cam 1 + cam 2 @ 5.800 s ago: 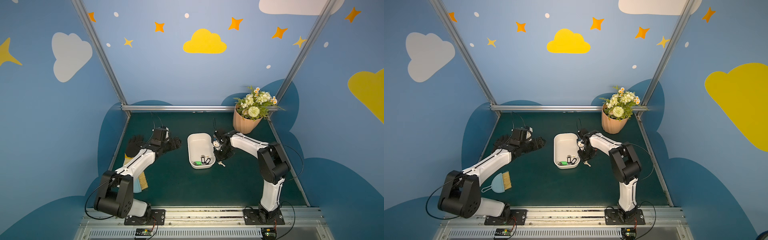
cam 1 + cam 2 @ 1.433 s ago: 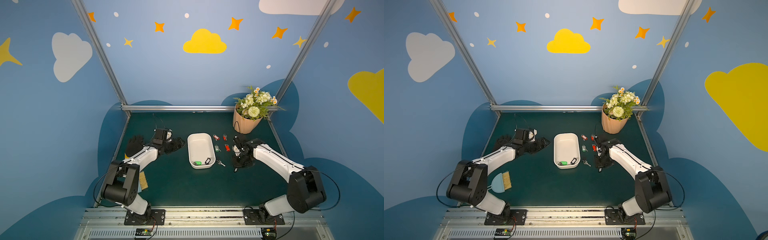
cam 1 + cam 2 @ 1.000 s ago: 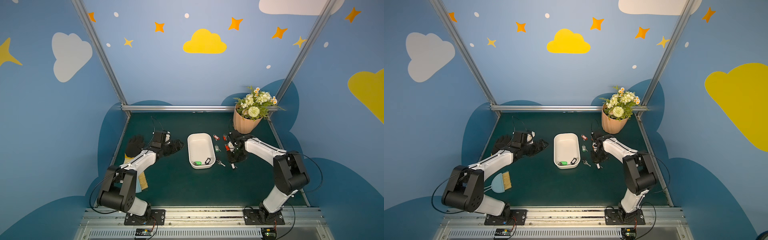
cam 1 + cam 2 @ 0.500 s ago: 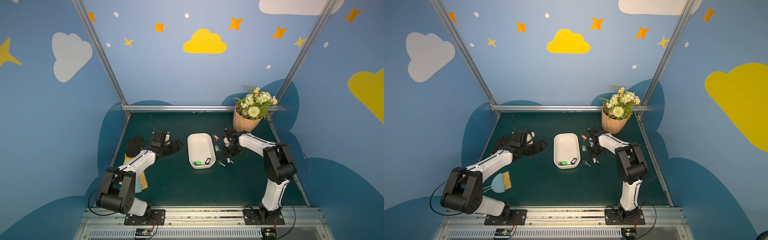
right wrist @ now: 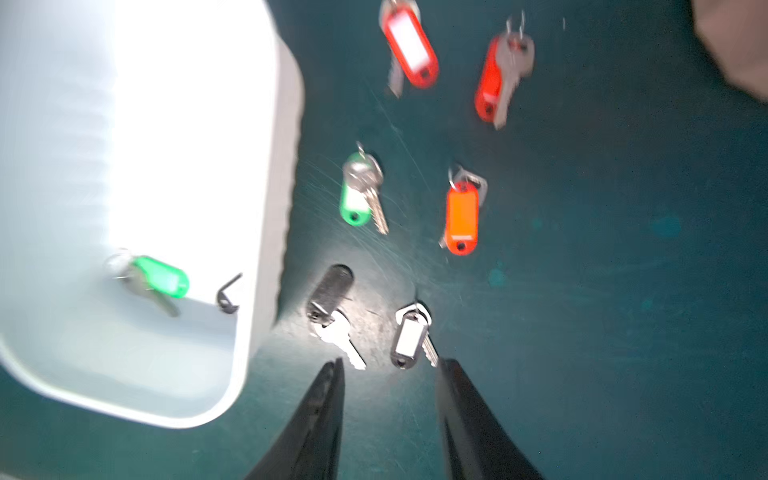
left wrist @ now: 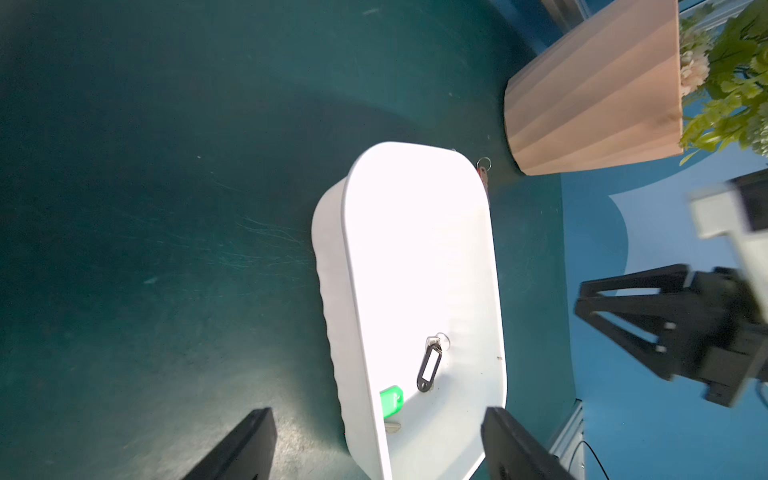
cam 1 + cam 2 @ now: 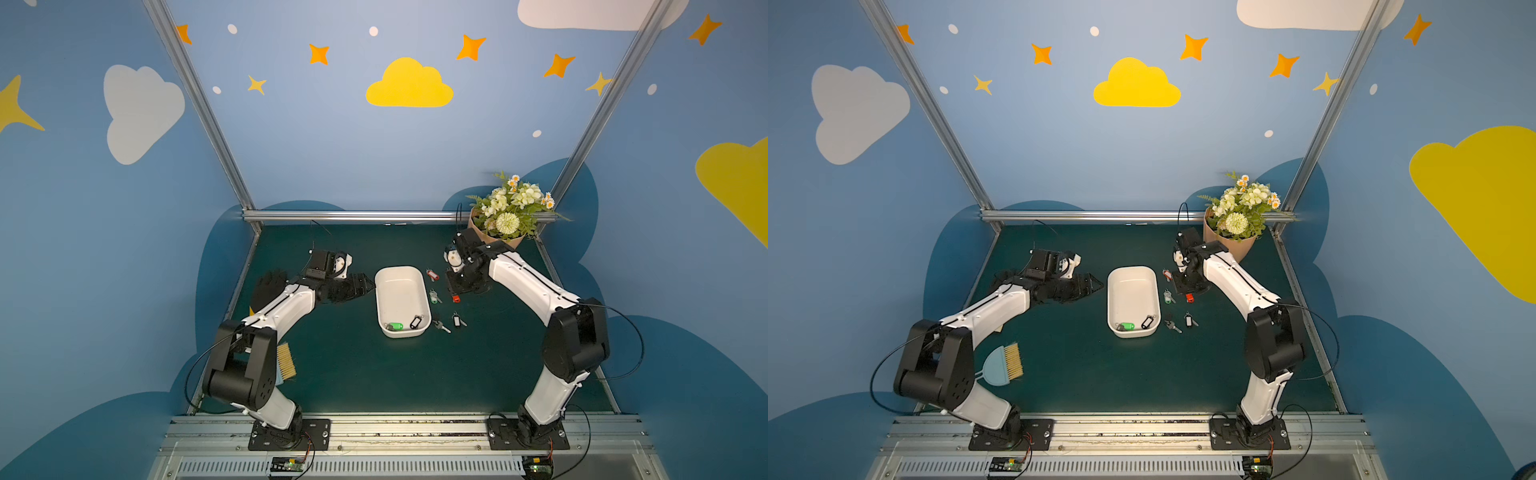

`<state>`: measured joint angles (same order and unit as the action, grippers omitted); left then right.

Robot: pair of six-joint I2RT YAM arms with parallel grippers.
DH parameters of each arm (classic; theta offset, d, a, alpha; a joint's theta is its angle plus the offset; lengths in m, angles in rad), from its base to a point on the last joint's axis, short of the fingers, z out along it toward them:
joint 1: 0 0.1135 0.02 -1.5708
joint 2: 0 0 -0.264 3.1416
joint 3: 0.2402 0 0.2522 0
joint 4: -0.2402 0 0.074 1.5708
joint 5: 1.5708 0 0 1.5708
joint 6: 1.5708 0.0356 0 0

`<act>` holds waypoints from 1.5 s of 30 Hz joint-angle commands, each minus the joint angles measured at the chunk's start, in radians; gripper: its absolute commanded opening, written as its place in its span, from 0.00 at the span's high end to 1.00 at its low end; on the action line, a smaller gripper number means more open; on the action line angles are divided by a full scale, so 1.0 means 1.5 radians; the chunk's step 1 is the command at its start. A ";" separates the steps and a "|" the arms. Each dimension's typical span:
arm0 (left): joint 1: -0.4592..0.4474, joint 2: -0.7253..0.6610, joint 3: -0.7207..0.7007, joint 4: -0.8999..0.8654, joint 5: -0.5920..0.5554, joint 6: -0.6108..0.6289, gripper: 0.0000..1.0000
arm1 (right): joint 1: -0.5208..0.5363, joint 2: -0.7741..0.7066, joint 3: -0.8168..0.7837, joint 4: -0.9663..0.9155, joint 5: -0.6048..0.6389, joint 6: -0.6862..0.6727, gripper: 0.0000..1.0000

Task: Take the keys out of the storage box
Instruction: Place the key at the center of the board, then pick up the key from the storage box.

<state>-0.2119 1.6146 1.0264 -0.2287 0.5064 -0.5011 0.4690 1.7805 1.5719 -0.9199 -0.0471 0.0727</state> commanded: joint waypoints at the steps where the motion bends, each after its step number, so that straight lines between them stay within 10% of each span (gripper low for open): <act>1: 0.005 0.048 0.034 -0.021 0.079 0.001 0.19 | 0.035 0.009 0.064 -0.070 -0.085 -0.054 0.56; 34: -0.001 0.198 0.070 -0.027 0.053 -0.068 0.29 | 0.186 0.253 0.092 -0.095 -0.209 -0.115 0.70; 45: -0.010 0.205 0.090 -0.018 0.064 -0.080 0.67 | 0.193 0.246 0.090 -0.066 -0.151 -0.086 0.71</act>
<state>-0.2222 1.8912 1.1423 -0.2462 0.6144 -0.6216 0.7555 2.1841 1.7126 -1.0199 -0.3035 -0.0750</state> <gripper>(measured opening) 0.352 0.293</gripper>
